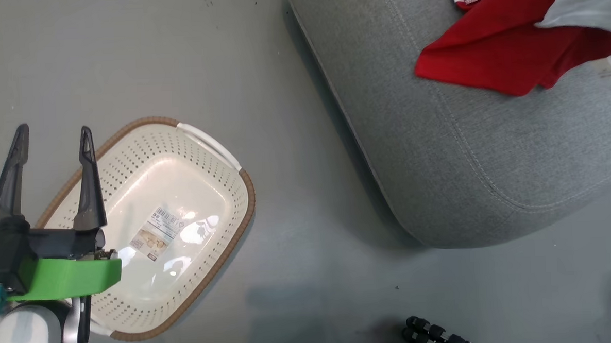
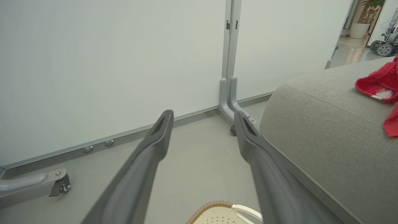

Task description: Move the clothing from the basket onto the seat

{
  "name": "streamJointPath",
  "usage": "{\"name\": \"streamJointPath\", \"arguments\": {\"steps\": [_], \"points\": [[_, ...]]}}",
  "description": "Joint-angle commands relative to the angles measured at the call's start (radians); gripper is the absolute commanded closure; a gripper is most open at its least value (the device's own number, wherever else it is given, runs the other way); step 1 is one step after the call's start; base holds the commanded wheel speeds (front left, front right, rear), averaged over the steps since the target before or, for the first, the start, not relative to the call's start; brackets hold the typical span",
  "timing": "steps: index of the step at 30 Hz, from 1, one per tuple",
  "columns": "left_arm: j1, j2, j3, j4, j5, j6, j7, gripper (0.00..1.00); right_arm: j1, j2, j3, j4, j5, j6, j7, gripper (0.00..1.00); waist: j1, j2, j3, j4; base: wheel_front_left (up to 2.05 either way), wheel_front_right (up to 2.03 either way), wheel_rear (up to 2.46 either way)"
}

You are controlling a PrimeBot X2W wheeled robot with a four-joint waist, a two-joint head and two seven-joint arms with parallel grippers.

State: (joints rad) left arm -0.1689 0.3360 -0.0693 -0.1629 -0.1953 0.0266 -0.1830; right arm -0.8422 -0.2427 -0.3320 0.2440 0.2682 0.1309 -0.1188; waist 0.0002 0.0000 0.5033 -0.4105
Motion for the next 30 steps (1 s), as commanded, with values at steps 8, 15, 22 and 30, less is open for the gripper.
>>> {"name": "streamJointPath", "arguments": {"steps": [8, 15, 22, 30], "points": [[-0.097, 0.024, -0.016, -0.05, 0.014, -0.011, 0.01, 0.0, -0.133, -0.092, -0.066, 0.22, 0.017, 0.0, 0.036, 1.0, -0.0002, 0.0, 0.214, 0.096, 0.0, 0.0, 0.0], [-0.145, 0.036, -0.027, -0.054, 0.022, -0.022, 0.003, 0.0, -0.158, -0.102, -0.059, 0.475, 0.019, 0.0, -0.003, 1.0, -0.0002, 0.0, 0.289, 0.122, 0.0, 0.0, 0.0], [-0.16, 0.038, -0.033, -0.042, 0.02, -0.018, -0.007, 0.0, -0.153, -0.09, -0.04, 0.641, 0.039, 0.0, -0.074, 1.0, -0.0002, 0.0, 0.293, 0.125, 0.0, 0.0, 0.0], [-0.144, 0.031, -0.043, -0.026, 0.017, -0.008, -0.014, 0.0, -0.107, -0.082, -0.001, 0.685, 0.064, 0.0, -0.137, 0.0, -0.0002, 0.0, 0.246, 0.117, 0.0, 0.0, 0.0]]}}
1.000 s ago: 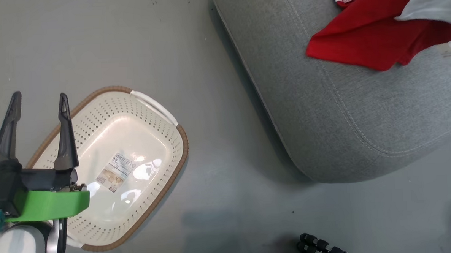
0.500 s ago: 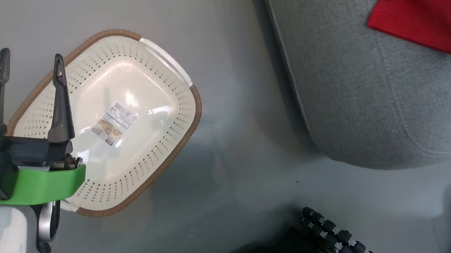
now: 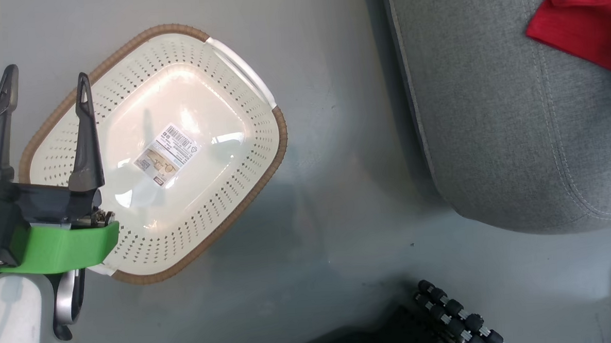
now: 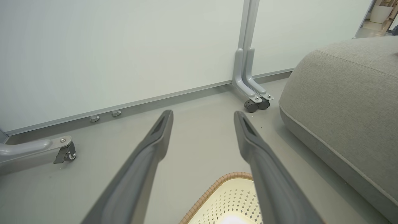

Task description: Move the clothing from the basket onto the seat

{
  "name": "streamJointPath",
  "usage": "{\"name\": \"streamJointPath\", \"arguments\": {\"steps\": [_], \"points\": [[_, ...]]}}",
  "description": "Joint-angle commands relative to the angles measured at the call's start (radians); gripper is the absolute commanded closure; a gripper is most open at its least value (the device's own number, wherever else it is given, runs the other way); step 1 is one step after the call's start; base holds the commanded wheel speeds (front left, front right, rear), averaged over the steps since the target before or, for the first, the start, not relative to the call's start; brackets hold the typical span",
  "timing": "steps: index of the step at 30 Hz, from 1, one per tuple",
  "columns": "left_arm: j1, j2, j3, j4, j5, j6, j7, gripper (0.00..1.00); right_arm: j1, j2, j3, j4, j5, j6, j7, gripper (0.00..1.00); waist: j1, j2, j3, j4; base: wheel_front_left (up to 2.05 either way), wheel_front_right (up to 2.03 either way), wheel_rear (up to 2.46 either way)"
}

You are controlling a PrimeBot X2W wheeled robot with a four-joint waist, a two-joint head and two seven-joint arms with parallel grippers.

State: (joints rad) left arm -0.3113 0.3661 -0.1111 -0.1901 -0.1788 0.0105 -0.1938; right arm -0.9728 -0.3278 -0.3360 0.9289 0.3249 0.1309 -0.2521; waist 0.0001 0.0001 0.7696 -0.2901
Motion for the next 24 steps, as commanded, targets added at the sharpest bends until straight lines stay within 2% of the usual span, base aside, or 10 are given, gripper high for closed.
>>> {"name": "streamJointPath", "arguments": {"steps": [1, 4, 15, 24], "points": [[0.003, -0.002, -0.003, 0.007, -0.001, 0.007, -0.007, 0.0, 0.035, 0.006, 0.009, -0.01, 0.009, 0.0, -0.009, 0.0, -0.0001, -0.0001, -0.033, -0.003, 0.0, 0.0, 0.0], [0.018, -0.013, -0.008, 0.026, -0.007, 0.012, -0.015, 0.0, 0.08, 0.013, 0.009, -0.057, 0.009, 0.0, -0.013, 0.0, -0.0001, -0.0001, -0.075, -0.003, 0.0, 0.0, 0.0], [0.079, -0.072, -0.037, 0.149, -0.038, 0.025, -0.054, 0.0, 0.396, 0.129, -0.014, -0.392, -0.054, 0.0, -0.013, 0.0, -0.0001, -0.0001, -0.286, 0.023, 0.0, 0.0, 0.0], [0.139, -0.117, -0.039, 0.24, -0.057, 0.036, -0.068, 0.0, 0.62, 0.23, 0.081, -0.672, -0.117, 0.0, -0.013, 0.0, -0.0001, -0.0001, -0.429, 0.069, 0.0, 0.0, 0.0]]}}
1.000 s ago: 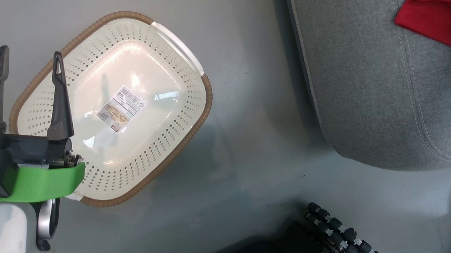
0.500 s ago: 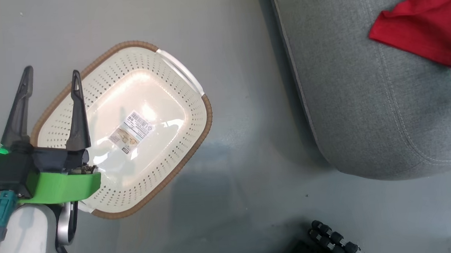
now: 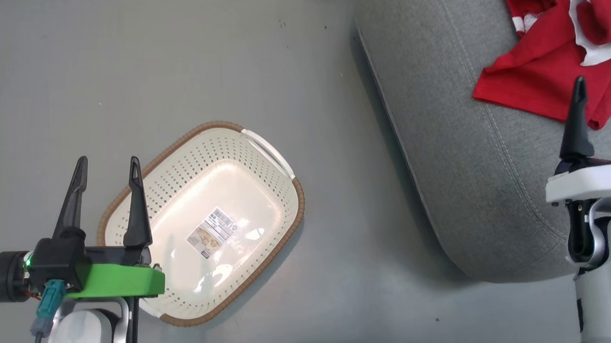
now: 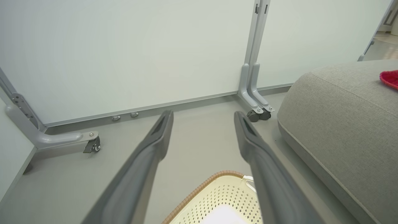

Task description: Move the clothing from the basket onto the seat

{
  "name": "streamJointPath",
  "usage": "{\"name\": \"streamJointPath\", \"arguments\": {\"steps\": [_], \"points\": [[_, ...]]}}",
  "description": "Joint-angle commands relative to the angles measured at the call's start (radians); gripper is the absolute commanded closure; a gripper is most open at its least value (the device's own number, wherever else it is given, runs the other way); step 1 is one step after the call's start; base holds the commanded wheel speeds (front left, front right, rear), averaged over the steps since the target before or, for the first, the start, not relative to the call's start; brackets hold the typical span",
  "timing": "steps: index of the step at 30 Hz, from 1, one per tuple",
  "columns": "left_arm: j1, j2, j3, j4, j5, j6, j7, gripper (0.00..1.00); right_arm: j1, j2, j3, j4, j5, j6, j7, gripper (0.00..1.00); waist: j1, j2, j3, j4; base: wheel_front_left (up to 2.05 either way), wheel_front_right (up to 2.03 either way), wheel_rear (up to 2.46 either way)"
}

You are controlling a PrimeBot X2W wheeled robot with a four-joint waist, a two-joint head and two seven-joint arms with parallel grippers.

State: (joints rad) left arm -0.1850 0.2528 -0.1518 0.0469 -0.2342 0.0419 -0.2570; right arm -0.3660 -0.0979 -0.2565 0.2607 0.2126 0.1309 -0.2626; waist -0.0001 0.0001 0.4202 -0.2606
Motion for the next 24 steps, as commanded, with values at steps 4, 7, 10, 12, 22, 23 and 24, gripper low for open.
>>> {"name": "streamJointPath", "arguments": {"steps": [4, 7, 10, 12, 22, 23, 24], "points": [[0.034, -0.021, 0.003, 0.034, -0.01, 0.009, -0.008, 0.0, 0.087, 0.024, 0.058, -0.09, -0.013, 0.0, 0.026, 0.0, 0.0001, -0.0001, -0.127, 0.07, 0.0, 0.0, 0.0], [0.049, -0.034, 0.009, 0.056, -0.012, 0.014, -0.008, 0.0, 0.134, 0.034, 0.105, -0.147, -0.018, 0.0, 0.052, 0.0, 0.0001, -0.0001, -0.157, 0.095, 0.0, 0.0, 0.0], [0.063, -0.043, 0.016, 0.076, -0.015, 0.02, -0.008, 0.0, 0.173, 0.039, 0.143, -0.197, -0.029, 0.0, 0.076, 0.0, 0.0001, -0.0001, -0.186, 0.124, 0.0, 0.0, 0.0], [0.073, -0.047, 0.023, 0.085, -0.015, 0.022, -0.009, 0.0, 0.193, 0.042, 0.166, -0.222, -0.037, 0.0, 0.088, 0.0, 0.0001, -0.0001, -0.202, 0.142, 0.0, 0.0, 0.0], [0.149, -0.075, 0.062, 0.119, -0.002, 0.016, -0.008, 0.0, 0.286, 0.046, 0.26, -0.282, -0.062, 0.0, 0.15, 0.0, 0.0001, -0.0001, -0.306, 0.211, 0.0, 0.0, 0.0], [0.156, -0.077, 0.064, 0.123, 0.0, 0.013, -0.008, 0.0, 0.293, 0.046, 0.267, -0.283, -0.065, 0.0, 0.152, 0.0, 0.0001, -0.0001, -0.317, 0.214, 0.0, 0.0, 0.0], [0.166, -0.08, 0.066, 0.126, 0.001, 0.01, -0.008, 0.0, 0.304, 0.046, 0.274, -0.287, -0.07, 0.0, 0.155, 0.0, 0.0001, -0.0001, -0.329, 0.216, 0.0, 0.0, 0.0]]}}
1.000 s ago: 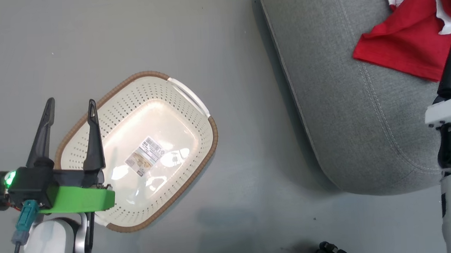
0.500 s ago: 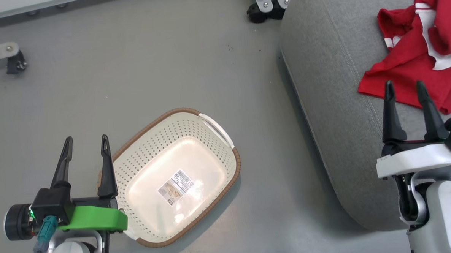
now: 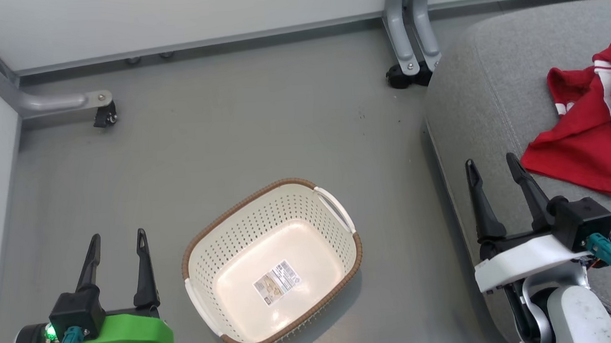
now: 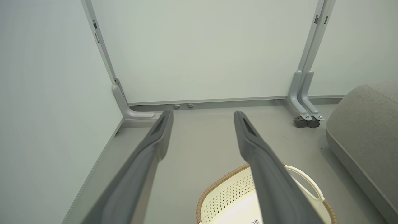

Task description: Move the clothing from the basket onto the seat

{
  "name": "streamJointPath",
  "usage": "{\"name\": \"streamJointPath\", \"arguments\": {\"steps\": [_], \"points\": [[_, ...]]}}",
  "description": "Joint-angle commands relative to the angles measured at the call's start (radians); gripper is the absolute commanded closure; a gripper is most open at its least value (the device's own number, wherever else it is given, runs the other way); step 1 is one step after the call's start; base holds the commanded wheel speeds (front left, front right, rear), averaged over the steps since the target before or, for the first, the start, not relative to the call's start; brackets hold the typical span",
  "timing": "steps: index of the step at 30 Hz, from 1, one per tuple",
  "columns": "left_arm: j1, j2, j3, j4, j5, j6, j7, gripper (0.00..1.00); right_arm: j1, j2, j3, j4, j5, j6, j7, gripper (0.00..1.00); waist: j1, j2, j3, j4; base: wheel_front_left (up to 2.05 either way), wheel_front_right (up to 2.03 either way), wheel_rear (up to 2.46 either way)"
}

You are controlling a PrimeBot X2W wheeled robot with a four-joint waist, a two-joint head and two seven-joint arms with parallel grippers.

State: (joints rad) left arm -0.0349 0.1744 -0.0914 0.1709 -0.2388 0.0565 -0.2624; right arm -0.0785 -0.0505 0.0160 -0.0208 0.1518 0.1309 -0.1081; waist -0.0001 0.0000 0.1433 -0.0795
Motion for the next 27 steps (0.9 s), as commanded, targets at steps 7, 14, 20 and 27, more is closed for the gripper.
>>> {"name": "streamJointPath", "arguments": {"steps": [7, 14, 20, 27], "points": [[0.065, -0.013, 0.018, 0.012, 0.024, -0.014, -0.003, 0.0, 0.081, -0.001, 0.019, -0.035, -0.016, 0.0, 0.022, 0.0, 0.0001, 0.0, -0.105, 0.04, 0.0, 0.0, 0.0], [0.105, -0.023, 0.021, 0.014, 0.04, -0.016, -0.003, 0.0, 0.145, -0.001, 0.012, -0.068, -0.021, 0.0, 0.05, 0.0, 0.0001, 0.0, -0.145, 0.043, 0.0, 0.0, 0.0], [0.115, -0.03, 0.029, 0.023, 0.048, -0.023, -0.003, 0.0, 0.173, -0.001, 0.003, -0.09, -0.016, 0.0, 0.063, 0.0, 0.0001, 0.0, -0.156, 0.047, 0.0, 0.0, 0.0], [0.113, -0.04, 0.038, 0.035, 0.057, -0.031, -0.003, 0.0, 0.176, -0.001, 0.002, -0.097, -0.012, 0.0, 0.075, 0.0, 0.0001, 0.0, -0.16, 0.049, 0.0, 0.0, 0.0]]}}
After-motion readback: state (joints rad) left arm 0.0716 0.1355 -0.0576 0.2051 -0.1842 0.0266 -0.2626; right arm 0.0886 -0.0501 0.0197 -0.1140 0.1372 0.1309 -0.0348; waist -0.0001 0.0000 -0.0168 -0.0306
